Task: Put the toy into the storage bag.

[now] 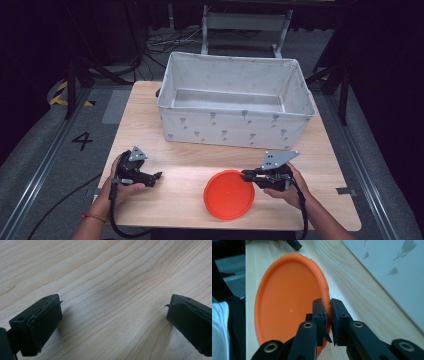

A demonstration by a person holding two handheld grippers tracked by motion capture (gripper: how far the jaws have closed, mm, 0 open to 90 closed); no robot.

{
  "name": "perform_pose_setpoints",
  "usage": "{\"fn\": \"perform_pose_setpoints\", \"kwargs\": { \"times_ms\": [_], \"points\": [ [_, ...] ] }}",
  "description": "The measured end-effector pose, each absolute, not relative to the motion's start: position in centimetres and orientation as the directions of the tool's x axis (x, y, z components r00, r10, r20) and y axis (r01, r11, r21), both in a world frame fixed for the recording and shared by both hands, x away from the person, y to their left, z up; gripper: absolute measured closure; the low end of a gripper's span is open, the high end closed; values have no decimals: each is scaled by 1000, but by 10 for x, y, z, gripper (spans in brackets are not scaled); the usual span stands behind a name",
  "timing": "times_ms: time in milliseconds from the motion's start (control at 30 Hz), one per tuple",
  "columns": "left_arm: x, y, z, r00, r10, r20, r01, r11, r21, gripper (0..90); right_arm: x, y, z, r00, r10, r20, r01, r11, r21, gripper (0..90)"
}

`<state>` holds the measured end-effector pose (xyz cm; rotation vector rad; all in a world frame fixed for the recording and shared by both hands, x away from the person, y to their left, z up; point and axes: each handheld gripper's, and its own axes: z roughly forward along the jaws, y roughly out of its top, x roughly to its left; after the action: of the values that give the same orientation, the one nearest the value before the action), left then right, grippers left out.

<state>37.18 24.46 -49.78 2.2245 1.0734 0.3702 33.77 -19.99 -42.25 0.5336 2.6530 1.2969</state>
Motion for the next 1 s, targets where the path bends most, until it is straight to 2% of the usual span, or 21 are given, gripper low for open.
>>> {"fn": "perform_pose_setpoints", "kwargs": {
  "times_ms": [267, 600, 1000],
  "points": [
    [372, 245, -498, 631, 776, -24, 600, -468, 649, 2, 325, -217, -394, -919, 379, -109, 176, 641, 747, 828],
    [372, 245, -498, 629, 777, -23, 601, -467, 649, 3, 319, -234, -368, -900, 400, -171, 158, 666, 729, 828],
    [372, 244, -498, 620, 784, -21, 605, -461, 649, 2, 310, -276, -325, -853, 475, -217, 188, 666, 722, 828]
  ]
}}
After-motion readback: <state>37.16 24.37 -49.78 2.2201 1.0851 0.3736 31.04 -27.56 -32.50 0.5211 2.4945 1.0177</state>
